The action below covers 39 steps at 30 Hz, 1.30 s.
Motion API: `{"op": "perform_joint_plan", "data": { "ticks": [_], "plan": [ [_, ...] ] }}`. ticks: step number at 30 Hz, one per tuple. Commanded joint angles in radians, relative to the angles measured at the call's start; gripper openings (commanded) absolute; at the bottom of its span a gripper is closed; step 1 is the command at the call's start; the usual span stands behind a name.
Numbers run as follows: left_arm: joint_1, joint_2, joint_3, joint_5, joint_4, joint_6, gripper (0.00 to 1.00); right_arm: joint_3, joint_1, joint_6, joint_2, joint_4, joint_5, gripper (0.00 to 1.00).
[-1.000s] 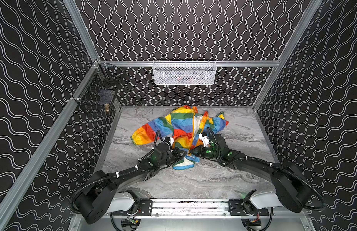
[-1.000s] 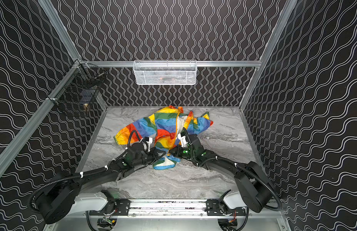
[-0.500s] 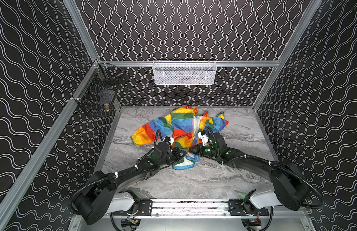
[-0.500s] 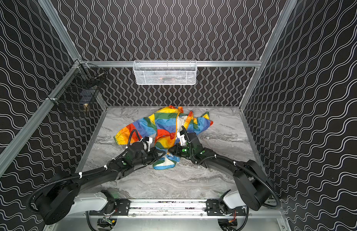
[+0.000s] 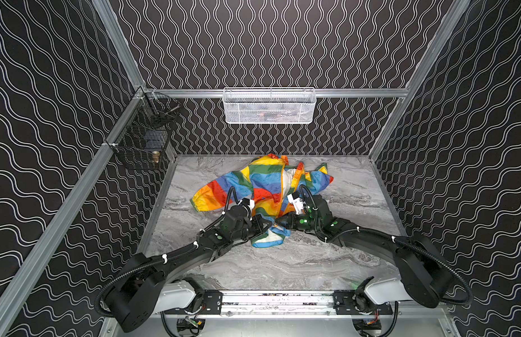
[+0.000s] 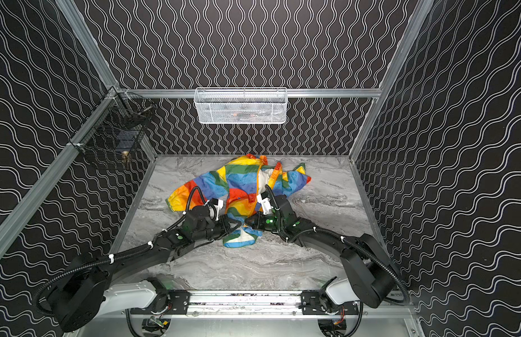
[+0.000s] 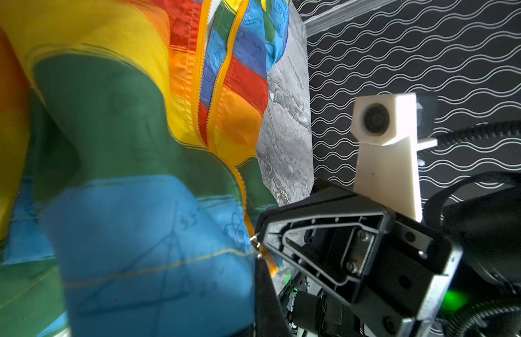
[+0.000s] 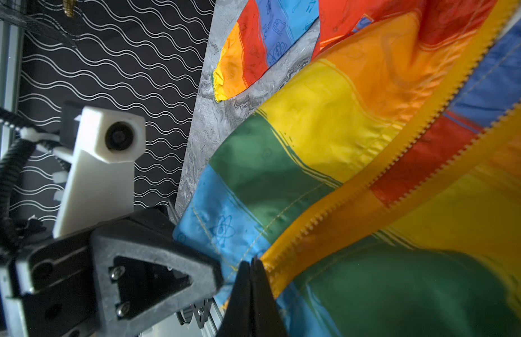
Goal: Zip up the jacket
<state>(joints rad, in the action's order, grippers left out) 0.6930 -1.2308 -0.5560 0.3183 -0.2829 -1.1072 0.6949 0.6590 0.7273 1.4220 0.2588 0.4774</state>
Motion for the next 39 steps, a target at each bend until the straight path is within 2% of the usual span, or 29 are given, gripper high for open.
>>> {"op": "perform_joint_plan", "data": {
  "ticks": [1, 7, 17, 22, 28, 39],
  "plan": [
    [-0.009, -0.003, -0.021, 0.053, -0.018, 0.049, 0.00, -0.015, -0.001, -0.027, -0.014, 0.026, -0.004, 0.00],
    [-0.014, 0.001, -0.044, 0.067, -0.004, 0.070, 0.00, -0.048, 0.000, 0.009, -0.023, 0.117, 0.003, 0.00],
    [-0.025, 0.009, -0.077, 0.075, -0.041, 0.076, 0.00, -0.073, 0.000, 0.079, -0.055, 0.257, -0.070, 0.00],
    [-0.067, 0.001, -0.129, 0.108, -0.044, 0.102, 0.00, -0.057, -0.001, 0.068, -0.093, 0.273, -0.129, 0.00],
    [-0.145, -0.035, -0.286, 0.203, 0.045, 0.186, 0.00, 0.000, 0.000, 0.017, -0.132, 0.267, -0.197, 0.00],
    [-0.213, -0.176, -0.744, 0.397, 0.307, 0.410, 0.00, 0.190, 0.000, -0.124, -0.157, 0.224, -0.260, 0.00]
  ]
}}
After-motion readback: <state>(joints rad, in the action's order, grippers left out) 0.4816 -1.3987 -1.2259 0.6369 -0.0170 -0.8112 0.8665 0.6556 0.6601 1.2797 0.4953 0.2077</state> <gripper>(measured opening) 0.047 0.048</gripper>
